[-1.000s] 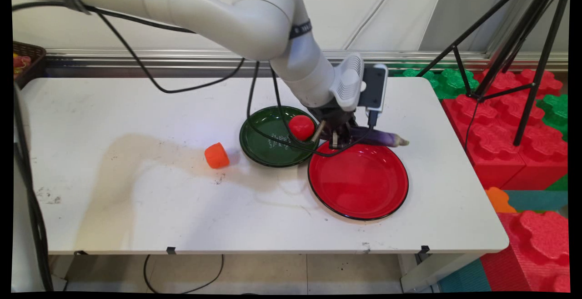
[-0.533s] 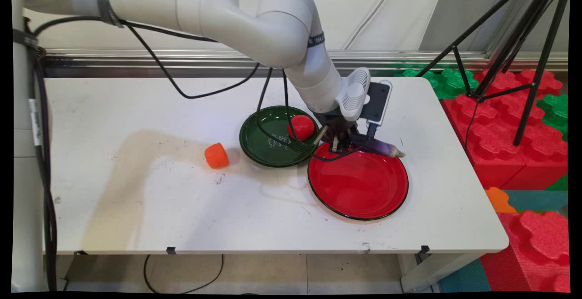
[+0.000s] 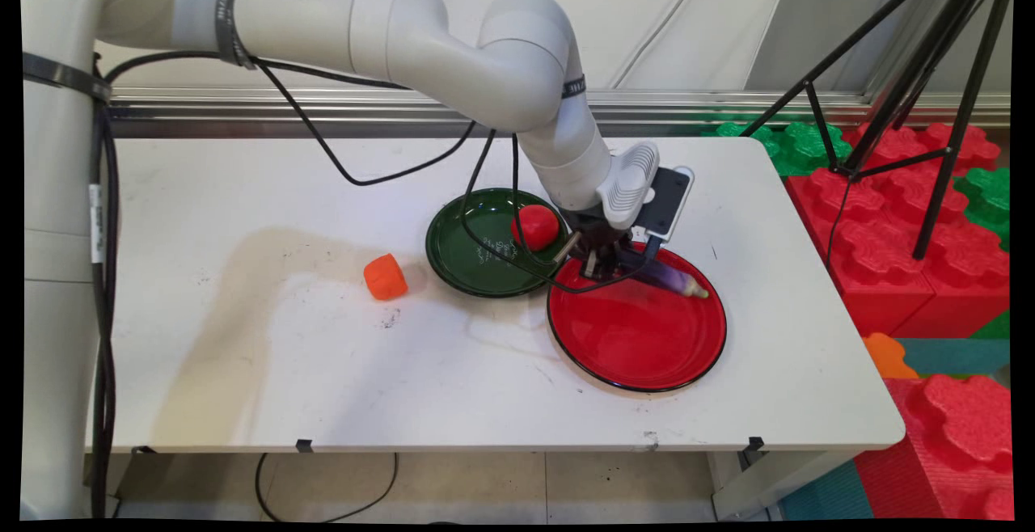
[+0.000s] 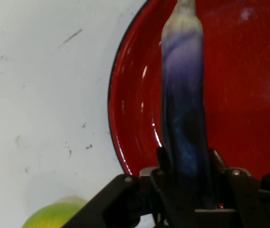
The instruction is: Place the picked object on the red plate
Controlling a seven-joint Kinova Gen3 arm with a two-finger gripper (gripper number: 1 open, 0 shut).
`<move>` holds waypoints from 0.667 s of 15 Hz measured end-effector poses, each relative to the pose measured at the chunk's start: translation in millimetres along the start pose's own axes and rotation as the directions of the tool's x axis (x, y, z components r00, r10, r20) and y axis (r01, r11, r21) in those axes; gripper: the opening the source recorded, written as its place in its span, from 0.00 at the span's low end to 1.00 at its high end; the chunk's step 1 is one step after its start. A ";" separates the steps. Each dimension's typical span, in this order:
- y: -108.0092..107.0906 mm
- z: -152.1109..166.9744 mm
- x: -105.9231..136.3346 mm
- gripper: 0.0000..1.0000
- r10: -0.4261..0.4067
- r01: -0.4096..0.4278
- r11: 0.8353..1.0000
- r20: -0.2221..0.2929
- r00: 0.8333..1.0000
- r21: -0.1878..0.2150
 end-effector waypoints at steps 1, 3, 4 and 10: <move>-0.6 3.7 -1.4 0.00 0.011 -0.011 1.000 0.002 1.000 -0.006; -1.8 10.0 -3.7 0.00 0.030 -0.030 0.999 0.007 1.000 -0.017; -2.3 11.6 -4.6 0.00 0.035 -0.035 0.999 0.008 0.999 -0.020; -6.6 21.1 -10.4 1.00 0.065 -0.065 0.997 0.016 0.998 -0.031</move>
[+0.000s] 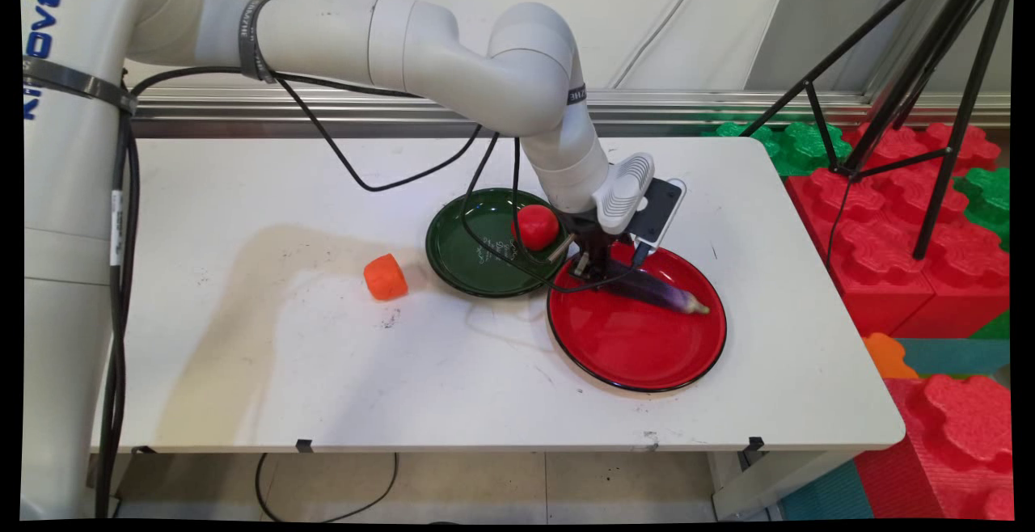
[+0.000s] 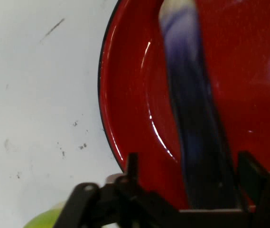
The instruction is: Place the picked object on the red plate
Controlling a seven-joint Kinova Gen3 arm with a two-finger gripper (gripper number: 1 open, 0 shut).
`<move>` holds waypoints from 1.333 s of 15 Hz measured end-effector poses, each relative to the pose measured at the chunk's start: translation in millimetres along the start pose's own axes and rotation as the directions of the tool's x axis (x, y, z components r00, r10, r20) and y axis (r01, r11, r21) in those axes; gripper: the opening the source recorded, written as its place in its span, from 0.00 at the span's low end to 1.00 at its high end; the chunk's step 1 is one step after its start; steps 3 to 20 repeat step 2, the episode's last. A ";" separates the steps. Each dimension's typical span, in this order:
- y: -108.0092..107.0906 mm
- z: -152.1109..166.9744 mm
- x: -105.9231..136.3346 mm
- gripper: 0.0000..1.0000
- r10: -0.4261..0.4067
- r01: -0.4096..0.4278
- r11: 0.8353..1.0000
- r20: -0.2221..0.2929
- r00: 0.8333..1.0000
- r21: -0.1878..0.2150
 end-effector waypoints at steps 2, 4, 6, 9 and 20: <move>-1.8 0.8 -1.1 1.00 0.007 -0.007 1.000 0.001 1.000 0.003; -1.8 0.8 -1.1 1.00 0.007 -0.007 1.000 0.001 1.000 0.003; -1.8 0.8 -1.1 1.00 0.007 -0.007 1.000 0.001 1.000 0.003; -1.8 0.8 -1.1 1.00 0.007 -0.007 1.000 0.001 1.000 0.003; -1.8 0.8 -1.1 1.00 0.007 -0.007 1.000 0.001 1.000 0.003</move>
